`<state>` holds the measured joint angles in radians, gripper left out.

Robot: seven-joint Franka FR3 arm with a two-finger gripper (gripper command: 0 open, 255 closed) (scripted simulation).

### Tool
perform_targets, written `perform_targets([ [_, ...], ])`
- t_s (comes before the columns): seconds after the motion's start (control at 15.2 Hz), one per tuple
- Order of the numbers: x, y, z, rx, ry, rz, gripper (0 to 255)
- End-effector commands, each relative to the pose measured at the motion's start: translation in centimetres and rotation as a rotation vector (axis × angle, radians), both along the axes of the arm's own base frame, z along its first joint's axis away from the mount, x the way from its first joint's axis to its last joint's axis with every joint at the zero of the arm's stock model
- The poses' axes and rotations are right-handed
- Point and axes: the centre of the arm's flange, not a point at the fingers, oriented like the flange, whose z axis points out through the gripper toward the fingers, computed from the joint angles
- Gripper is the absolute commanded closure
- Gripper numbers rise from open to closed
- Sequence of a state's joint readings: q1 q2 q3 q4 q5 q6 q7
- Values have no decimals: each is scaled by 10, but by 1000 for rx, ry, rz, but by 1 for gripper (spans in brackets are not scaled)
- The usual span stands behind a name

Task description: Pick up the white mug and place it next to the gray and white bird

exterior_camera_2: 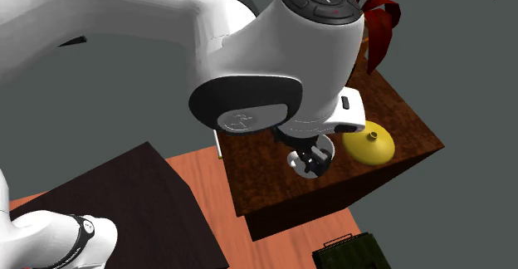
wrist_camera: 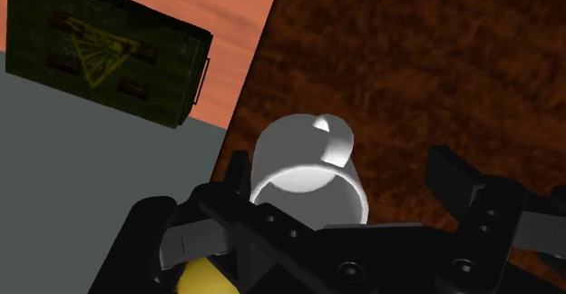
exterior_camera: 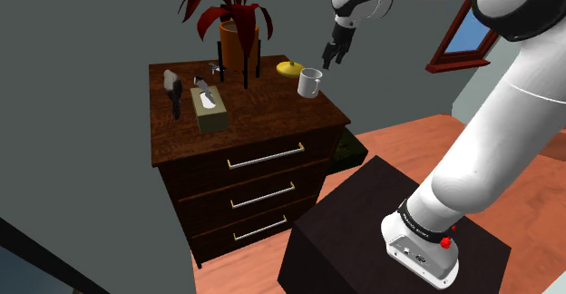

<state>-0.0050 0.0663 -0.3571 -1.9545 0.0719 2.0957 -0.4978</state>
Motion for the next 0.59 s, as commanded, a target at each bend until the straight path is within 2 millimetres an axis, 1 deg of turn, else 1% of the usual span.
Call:
perform_targets([
  [0.0, 22, -10, -14, 6, -1, 5, 0],
  [0.46, 93, -47, -62, 25, -4, 19, 0],
  [0.53, 97, -50, -65, 27, -4, 20, 0],
])
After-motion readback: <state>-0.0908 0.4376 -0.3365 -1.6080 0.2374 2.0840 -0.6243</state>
